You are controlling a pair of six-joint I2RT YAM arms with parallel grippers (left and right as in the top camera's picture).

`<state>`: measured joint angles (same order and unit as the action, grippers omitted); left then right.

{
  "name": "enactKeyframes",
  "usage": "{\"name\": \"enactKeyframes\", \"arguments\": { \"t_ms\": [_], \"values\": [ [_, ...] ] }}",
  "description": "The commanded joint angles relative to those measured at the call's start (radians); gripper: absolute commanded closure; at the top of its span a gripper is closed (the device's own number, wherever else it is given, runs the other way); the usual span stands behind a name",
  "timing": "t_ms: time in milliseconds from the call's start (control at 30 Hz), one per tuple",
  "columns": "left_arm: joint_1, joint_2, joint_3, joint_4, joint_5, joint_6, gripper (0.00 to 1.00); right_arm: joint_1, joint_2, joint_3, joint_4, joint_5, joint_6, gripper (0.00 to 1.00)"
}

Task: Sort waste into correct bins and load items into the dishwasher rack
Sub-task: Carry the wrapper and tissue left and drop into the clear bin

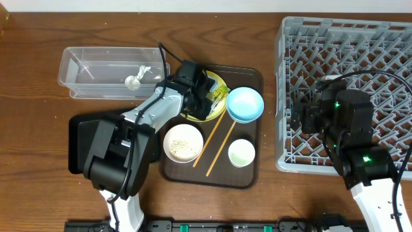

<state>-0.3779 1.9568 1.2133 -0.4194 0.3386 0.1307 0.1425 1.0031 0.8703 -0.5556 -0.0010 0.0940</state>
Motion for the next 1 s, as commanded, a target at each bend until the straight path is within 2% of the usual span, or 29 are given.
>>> {"name": "enactKeyframes", "arguments": {
  "t_ms": [0, 33, 200, 467, 700, 800, 967],
  "values": [
    [-0.005, 0.019, -0.002, -0.014, 0.009, 0.011, 0.91, 0.008, -0.008, 0.025, 0.002, -0.004, -0.013, 0.01],
    [-0.005, 0.019, -0.002, -0.014, 0.009, 0.01, 0.94, 0.008, -0.008, 0.025, 0.002, -0.004, -0.013, 0.01],
    [0.0, -0.005, 0.003, -0.022, -0.001, 0.01, 0.94, 0.008, -0.008, 0.025, 0.002, -0.004, -0.013, 0.01],
    [0.066, -0.194, 0.011, -0.037, -0.197, 0.006, 0.94, 0.008, -0.008, 0.025, 0.002, -0.004, -0.013, 0.01],
    [0.212, -0.346, 0.011, 0.009, -0.287, 0.006, 0.94, 0.008, -0.008, 0.025, 0.002, -0.003, -0.013, 0.01],
    [0.288, -0.352, 0.011, 0.032, -0.303, 0.006, 0.93, 0.008, -0.008, 0.025, 0.003, -0.004, -0.013, 0.01],
    [0.394, -0.326, 0.01, 0.079, -0.302, 0.006, 0.87, 0.008, -0.008, 0.025, 0.002, -0.004, -0.013, 0.01]
  ]
}}
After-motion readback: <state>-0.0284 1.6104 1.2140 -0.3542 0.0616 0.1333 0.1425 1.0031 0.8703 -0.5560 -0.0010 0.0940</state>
